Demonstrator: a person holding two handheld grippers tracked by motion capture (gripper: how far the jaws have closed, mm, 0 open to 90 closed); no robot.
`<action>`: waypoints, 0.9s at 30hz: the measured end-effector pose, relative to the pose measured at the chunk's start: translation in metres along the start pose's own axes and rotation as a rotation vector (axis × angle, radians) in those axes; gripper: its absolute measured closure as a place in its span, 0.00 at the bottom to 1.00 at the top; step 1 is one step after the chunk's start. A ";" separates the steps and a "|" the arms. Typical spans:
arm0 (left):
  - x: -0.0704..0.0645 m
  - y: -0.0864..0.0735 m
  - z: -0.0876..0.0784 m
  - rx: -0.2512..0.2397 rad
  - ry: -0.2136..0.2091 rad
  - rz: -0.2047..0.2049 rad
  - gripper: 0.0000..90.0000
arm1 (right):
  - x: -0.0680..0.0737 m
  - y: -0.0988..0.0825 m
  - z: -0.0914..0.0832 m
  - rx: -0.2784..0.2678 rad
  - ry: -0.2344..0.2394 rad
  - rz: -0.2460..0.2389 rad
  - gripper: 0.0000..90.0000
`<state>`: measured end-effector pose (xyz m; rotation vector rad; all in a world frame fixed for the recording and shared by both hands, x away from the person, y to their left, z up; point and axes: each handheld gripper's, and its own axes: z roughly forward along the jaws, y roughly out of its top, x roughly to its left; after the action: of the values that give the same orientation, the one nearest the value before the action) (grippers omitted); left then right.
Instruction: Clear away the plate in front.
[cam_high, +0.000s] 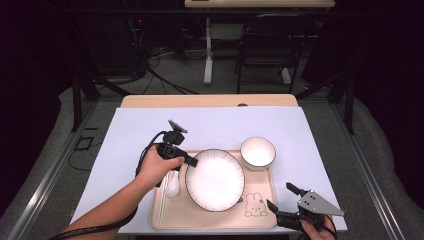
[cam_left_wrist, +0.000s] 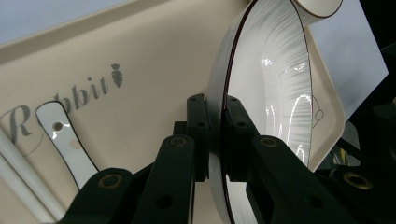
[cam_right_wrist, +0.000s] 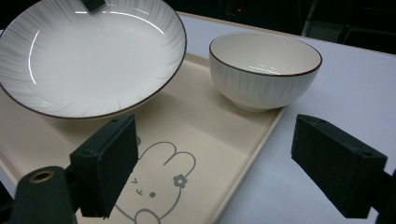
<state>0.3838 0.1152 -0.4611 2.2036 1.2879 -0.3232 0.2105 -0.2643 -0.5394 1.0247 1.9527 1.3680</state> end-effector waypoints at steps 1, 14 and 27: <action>0.000 -0.001 0.002 0.001 0.002 0.000 0.92 | 0.000 0.000 0.000 0.000 0.000 0.000 0.16; 0.003 -0.003 0.021 0.034 0.030 0.016 0.93 | 0.000 0.000 0.000 0.001 0.001 -0.004 0.16; 0.020 -0.001 0.037 0.042 0.048 -0.023 0.93 | 0.000 0.000 0.000 0.001 0.002 -0.005 0.16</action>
<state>0.3962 0.1091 -0.5008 2.2459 1.3439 -0.3107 0.2102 -0.2642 -0.5391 1.0184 1.9564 1.3657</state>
